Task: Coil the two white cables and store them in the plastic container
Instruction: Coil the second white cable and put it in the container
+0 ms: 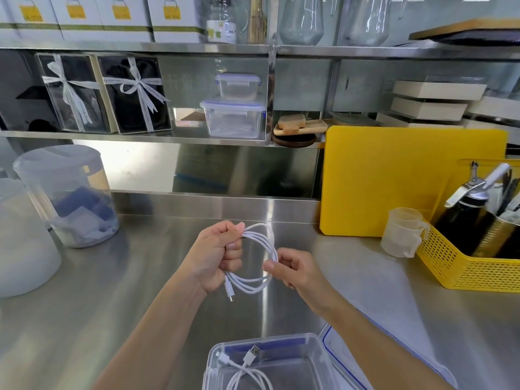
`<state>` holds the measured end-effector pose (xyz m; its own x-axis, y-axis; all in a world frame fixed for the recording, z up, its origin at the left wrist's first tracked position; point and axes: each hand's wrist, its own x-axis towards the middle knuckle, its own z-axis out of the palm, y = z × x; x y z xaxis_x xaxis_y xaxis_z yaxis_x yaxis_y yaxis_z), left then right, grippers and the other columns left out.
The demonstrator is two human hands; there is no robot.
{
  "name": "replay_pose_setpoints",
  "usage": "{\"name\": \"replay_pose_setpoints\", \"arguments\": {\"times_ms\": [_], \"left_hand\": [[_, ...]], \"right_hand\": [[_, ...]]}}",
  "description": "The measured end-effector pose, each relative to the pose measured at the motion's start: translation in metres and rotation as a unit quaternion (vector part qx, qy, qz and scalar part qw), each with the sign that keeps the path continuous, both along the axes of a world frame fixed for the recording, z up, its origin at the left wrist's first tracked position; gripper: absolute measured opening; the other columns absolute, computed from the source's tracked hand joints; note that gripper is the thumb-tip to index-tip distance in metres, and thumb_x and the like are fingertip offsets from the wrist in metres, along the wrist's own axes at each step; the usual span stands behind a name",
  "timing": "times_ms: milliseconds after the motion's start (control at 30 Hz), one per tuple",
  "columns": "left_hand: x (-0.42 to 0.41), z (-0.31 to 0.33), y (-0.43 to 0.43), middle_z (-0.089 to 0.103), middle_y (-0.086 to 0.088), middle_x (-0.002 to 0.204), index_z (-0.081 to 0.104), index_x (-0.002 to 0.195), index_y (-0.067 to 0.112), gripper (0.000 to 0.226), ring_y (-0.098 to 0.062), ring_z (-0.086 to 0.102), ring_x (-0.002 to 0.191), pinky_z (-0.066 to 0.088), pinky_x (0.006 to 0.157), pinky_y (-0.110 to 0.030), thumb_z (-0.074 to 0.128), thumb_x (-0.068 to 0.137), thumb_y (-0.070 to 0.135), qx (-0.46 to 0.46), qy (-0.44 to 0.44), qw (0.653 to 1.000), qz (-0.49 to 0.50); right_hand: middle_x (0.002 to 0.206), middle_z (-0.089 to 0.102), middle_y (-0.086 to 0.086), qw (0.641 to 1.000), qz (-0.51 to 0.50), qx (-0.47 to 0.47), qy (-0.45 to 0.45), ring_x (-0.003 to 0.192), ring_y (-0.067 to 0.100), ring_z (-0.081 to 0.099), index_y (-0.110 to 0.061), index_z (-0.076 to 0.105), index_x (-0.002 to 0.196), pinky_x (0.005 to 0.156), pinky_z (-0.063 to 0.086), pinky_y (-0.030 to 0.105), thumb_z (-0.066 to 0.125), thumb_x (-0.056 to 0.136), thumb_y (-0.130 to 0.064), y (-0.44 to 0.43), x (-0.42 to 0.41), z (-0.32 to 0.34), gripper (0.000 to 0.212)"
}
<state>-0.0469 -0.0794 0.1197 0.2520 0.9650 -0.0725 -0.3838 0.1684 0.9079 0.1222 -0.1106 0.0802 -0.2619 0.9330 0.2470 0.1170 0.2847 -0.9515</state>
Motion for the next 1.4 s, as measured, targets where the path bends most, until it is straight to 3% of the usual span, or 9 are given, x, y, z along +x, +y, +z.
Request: {"name": "replay_pose_setpoints", "arguments": {"times_ms": [200, 300, 400, 600, 733, 933, 1067, 1233, 1400], "left_hand": [[-0.01, 0.006, 0.002, 0.032, 0.006, 0.04, 0.041, 0.054, 0.012, 0.039, -0.003, 0.022, 0.031, 0.018, 0.03, -0.01, 0.051, 0.091, 0.002, 0.0, 0.05, 0.998, 0.027], [0.001, 0.003, 0.0, 0.033, 0.006, 0.039, 0.041, 0.053, 0.012, 0.041, -0.003, 0.022, 0.031, 0.019, 0.029, -0.011, 0.052, 0.09, 0.002, -0.003, 0.047, 0.999, 0.027], [0.017, 0.0, -0.004, 0.032, 0.006, 0.039, 0.039, 0.054, 0.013, 0.04, -0.003, 0.021, 0.031, 0.019, 0.029, -0.012, 0.052, 0.091, 0.003, 0.002, 0.045, 0.999, 0.022], [0.03, 0.005, -0.015, 0.045, -0.002, 0.047, 0.049, 0.064, 0.008, 0.029, -0.008, 0.038, 0.033, 0.041, 0.035, -0.02, 0.051, 0.093, 0.011, -0.026, 0.063, 0.998, -0.013], [0.01, 0.014, -0.017, 0.069, -0.014, 0.071, 0.065, 0.085, 0.001, 0.029, -0.024, 0.07, 0.069, 0.06, 0.066, -0.039, 0.051, 0.094, 0.025, -0.061, 0.199, 0.97, -0.124], [-0.013, 0.008, -0.011, 0.07, -0.014, 0.069, 0.064, 0.07, -0.001, 0.031, -0.017, 0.07, 0.063, 0.06, 0.061, -0.028, 0.05, 0.094, 0.014, -0.057, 0.272, 0.951, -0.136], [-0.013, -0.003, -0.016, 0.071, -0.009, 0.086, 0.072, 0.071, 0.003, 0.021, -0.017, 0.065, 0.08, 0.053, 0.083, -0.038, 0.059, 0.081, 0.016, -0.041, 0.151, 0.974, -0.163], [0.011, -0.023, -0.031, 0.073, -0.014, 0.082, 0.07, 0.058, 0.003, 0.014, -0.023, 0.069, 0.069, 0.06, 0.072, -0.039, 0.061, 0.068, 0.006, -0.034, -0.028, 0.995, -0.09], [0.027, -0.024, -0.034, 0.064, -0.013, 0.059, 0.055, 0.062, 0.008, 0.022, -0.017, 0.062, 0.046, 0.055, 0.055, -0.029, 0.075, 0.071, 0.003, 0.115, 0.276, 0.953, 0.051]], "right_hand": [[0.045, 0.046, -0.012, 0.995, -0.068, -0.015, -0.07, 0.046, 0.001, 0.039, -0.019, 0.064, 0.064, 0.049, 0.031, 0.015, 0.061, 0.078, -0.041, 0.002, 0.029, 0.0, 0.026], [0.059, 0.053, -0.011, 0.992, -0.034, -0.037, -0.118, 0.056, 0.001, 0.047, -0.018, 0.065, 0.082, 0.057, 0.039, 0.019, 0.055, 0.083, -0.047, 0.002, 0.03, 0.005, 0.031], [0.077, 0.059, 0.002, 0.997, 0.023, -0.057, -0.035, 0.072, 0.013, 0.055, -0.022, 0.057, 0.105, 0.067, 0.047, 0.024, 0.05, 0.088, -0.037, -0.001, 0.017, 0.009, 0.024], [0.047, 0.046, -0.01, 0.989, -0.113, -0.008, 0.091, 0.048, 0.008, 0.039, -0.014, 0.061, 0.086, 0.044, 0.035, 0.017, 0.043, 0.096, -0.013, 0.0, -0.004, 0.014, 0.021], [0.049, 0.049, -0.012, 0.992, -0.123, 0.031, 0.021, 0.047, 0.002, 0.042, -0.02, 0.062, 0.081, 0.046, 0.036, 0.012, 0.045, 0.095, -0.014, 0.002, 0.005, 0.015, 0.023], [0.064, 0.052, -0.013, 0.978, -0.131, 0.09, -0.133, 0.059, -0.001, 0.05, -0.011, 0.065, 0.092, 0.056, 0.038, 0.013, 0.048, 0.094, -0.012, 0.008, 0.013, 0.005, 0.017], [0.066, 0.052, -0.016, 0.978, -0.14, 0.083, -0.127, 0.062, -0.005, 0.052, -0.013, 0.063, 0.094, 0.057, 0.039, 0.013, 0.046, 0.095, -0.014, 0.01, 0.009, 0.0, 0.017], [0.056, 0.054, -0.015, 0.985, -0.144, 0.065, -0.066, 0.054, 0.0, 0.048, -0.026, 0.061, 0.083, 0.052, 0.038, 0.013, 0.045, 0.095, -0.016, 0.008, 0.006, 0.003, 0.022], [0.058, 0.048, -0.006, 0.986, -0.15, 0.049, -0.048, 0.051, 0.004, 0.042, -0.017, 0.063, 0.084, 0.052, 0.038, 0.025, 0.045, 0.095, -0.015, 0.003, 0.003, -0.003, 0.022]]}}
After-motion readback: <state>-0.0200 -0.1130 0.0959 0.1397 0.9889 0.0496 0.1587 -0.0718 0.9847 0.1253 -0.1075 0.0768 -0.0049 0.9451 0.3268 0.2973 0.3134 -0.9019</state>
